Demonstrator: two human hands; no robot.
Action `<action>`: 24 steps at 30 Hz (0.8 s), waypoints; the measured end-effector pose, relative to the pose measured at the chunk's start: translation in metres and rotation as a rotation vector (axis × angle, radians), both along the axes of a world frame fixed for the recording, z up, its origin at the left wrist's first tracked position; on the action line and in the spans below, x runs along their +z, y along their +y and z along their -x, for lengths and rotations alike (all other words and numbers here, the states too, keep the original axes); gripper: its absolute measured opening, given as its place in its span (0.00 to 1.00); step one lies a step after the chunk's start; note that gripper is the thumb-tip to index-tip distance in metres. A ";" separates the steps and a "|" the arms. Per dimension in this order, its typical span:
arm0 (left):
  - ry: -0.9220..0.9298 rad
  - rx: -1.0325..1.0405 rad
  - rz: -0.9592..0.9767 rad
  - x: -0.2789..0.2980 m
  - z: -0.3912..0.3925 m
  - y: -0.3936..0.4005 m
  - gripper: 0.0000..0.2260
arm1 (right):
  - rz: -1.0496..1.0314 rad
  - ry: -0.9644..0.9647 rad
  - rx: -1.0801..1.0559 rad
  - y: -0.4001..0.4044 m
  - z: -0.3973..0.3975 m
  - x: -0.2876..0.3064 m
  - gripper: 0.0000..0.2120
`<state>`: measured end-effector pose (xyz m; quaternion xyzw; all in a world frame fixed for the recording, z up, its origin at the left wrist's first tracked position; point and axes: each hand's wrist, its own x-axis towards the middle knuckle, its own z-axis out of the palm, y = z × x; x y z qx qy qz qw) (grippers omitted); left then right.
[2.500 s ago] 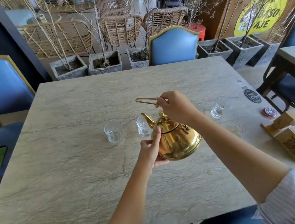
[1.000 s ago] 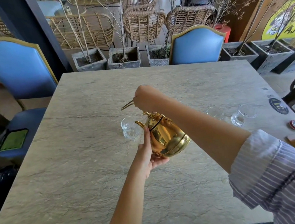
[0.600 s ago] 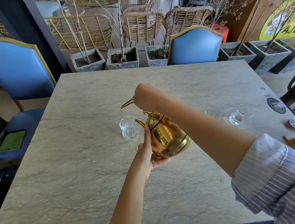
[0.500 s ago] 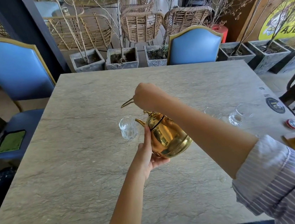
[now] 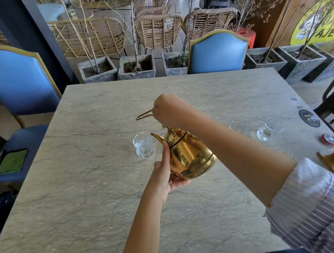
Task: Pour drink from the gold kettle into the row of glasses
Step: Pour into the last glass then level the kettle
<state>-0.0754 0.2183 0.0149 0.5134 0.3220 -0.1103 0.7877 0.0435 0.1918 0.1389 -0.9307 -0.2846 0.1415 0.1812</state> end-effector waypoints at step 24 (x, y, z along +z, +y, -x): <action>0.103 -0.015 -0.188 -0.018 0.001 -0.023 0.55 | -0.670 0.155 -0.330 -0.120 0.036 -0.041 0.19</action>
